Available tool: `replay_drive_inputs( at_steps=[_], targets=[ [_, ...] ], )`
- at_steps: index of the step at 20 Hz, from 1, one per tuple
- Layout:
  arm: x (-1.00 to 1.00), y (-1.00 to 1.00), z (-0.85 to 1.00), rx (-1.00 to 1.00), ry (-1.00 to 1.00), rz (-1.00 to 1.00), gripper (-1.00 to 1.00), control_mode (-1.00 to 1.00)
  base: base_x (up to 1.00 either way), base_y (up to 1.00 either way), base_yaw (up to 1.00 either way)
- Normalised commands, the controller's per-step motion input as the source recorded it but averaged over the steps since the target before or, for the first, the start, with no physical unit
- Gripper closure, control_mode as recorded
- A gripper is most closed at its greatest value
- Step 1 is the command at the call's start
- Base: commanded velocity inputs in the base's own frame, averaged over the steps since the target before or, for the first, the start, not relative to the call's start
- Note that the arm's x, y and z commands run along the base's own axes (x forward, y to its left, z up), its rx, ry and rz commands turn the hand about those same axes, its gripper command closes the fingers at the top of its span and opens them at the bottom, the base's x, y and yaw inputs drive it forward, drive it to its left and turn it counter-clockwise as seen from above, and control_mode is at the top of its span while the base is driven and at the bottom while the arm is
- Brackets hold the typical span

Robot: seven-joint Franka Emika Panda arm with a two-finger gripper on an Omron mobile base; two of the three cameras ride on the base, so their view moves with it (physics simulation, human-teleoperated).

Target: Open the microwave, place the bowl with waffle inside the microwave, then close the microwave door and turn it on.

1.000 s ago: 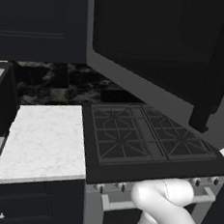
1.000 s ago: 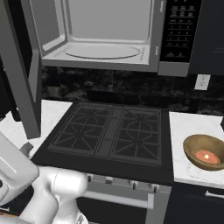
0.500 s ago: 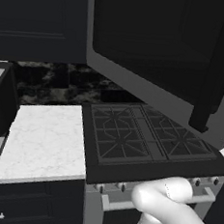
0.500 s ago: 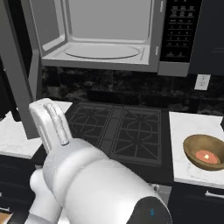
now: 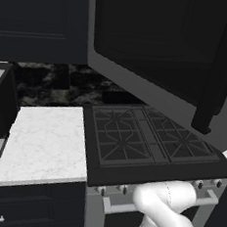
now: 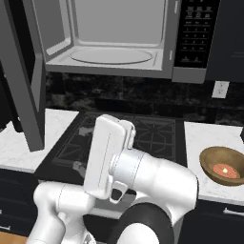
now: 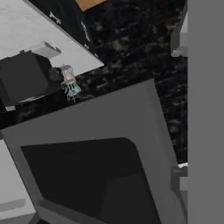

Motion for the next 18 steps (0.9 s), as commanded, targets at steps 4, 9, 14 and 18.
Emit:
replay_drive_inputs(
  at_steps=[4,9,14,18],
  targets=[
    [0.91,0.0,0.01,0.09,0.03,0.02,-1.0,-1.0,0.0,0.0,0.0],
    [0.24,0.27,0.13,-0.08,0.0,0.0,-1.0,-1.0,0.0,0.0,0.0],
    [0.04,0.71,0.17,-0.23,-0.01,0.0,-1.0,-1.0,0.0,0.0,0.0],
    [0.01,0.81,0.05,-0.21,0.0,0.0,-1.0,-1.0,0.0,0.0,0.0]
  ],
)
